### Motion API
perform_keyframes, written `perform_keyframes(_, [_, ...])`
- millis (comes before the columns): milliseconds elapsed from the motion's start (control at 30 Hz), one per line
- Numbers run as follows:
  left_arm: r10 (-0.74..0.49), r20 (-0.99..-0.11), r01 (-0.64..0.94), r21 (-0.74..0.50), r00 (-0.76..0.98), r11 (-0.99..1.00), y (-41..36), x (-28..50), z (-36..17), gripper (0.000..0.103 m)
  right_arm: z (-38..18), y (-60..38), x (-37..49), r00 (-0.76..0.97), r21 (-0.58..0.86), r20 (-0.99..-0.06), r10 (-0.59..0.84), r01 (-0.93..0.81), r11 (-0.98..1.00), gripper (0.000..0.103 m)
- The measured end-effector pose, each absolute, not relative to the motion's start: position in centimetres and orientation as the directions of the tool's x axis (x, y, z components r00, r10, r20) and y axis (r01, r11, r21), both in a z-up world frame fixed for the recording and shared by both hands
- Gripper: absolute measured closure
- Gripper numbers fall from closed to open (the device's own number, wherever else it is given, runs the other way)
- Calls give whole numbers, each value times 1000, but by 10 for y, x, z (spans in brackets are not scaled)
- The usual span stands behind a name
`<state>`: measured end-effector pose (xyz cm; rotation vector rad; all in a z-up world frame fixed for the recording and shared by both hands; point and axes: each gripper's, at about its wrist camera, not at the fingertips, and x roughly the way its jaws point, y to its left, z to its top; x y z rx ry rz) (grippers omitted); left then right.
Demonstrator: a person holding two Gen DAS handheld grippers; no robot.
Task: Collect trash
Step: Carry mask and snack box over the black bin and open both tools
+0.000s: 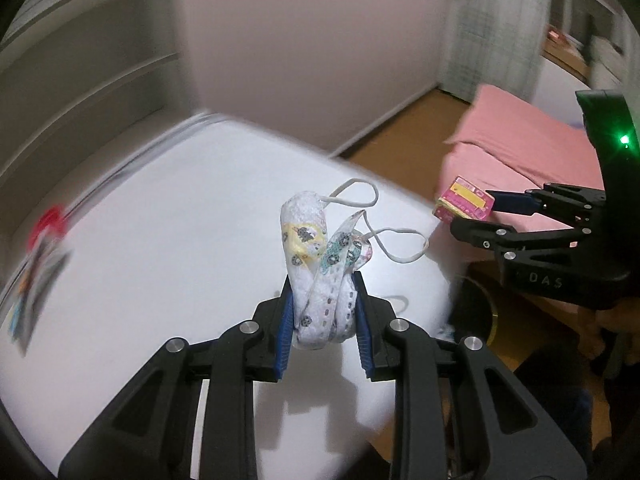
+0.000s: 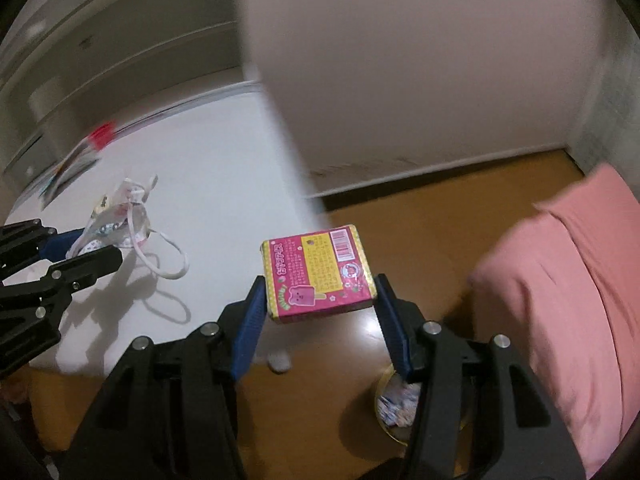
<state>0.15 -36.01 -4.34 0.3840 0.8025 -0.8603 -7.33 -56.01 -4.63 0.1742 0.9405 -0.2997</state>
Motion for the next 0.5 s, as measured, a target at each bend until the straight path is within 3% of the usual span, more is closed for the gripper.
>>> perform_keyframes(500, [-585, -793, 951, -21, 171, 307, -550, -111, -99, 77, -96, -711, -243, 434, 68, -853, -290, 644, 762, 50])
